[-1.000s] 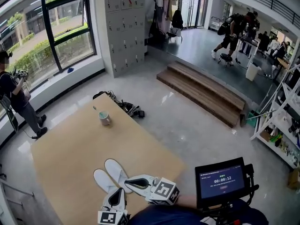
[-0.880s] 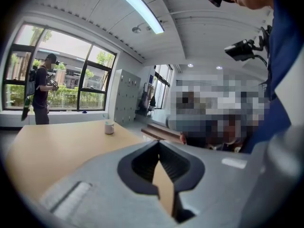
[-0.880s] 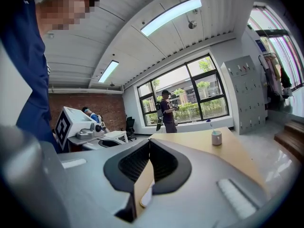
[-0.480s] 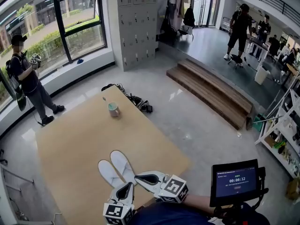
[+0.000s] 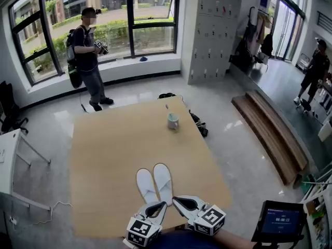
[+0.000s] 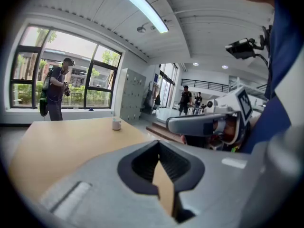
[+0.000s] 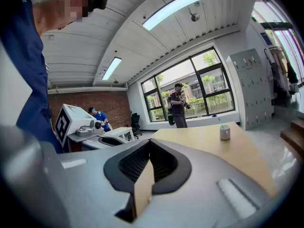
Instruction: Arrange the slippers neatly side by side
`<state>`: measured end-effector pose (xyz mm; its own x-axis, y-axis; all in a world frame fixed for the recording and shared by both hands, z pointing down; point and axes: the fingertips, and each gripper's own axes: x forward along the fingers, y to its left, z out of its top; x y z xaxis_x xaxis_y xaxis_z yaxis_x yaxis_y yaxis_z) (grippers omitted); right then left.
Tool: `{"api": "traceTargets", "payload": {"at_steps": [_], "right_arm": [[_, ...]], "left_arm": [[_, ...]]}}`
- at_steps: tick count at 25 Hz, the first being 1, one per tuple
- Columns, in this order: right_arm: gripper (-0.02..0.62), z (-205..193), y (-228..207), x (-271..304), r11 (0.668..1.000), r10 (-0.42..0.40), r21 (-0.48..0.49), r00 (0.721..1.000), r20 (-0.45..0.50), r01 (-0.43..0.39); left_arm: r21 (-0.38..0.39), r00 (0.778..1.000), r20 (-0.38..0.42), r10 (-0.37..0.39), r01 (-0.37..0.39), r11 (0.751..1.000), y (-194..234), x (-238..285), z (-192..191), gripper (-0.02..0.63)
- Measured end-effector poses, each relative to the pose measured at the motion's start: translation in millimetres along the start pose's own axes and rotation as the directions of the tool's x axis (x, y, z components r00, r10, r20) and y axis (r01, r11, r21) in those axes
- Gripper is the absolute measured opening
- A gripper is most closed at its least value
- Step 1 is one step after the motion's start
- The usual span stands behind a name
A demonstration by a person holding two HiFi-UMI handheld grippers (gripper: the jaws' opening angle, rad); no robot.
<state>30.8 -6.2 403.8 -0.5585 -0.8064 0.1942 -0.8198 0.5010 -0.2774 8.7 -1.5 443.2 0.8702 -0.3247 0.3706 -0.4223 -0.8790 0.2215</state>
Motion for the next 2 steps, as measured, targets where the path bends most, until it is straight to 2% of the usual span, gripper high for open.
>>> {"api": "traceTargets", "payload": {"at_steps": [2], "right_arm": [[0.011,0.8,13.0,-1.5,1.0,-0.007,0.004,1.0,0.001,0.007]], "left_arm": [[0.004,1.0,-0.019,-0.013,0.013,1.0,-3.4,-10.5,-1.8,0.006]]}}
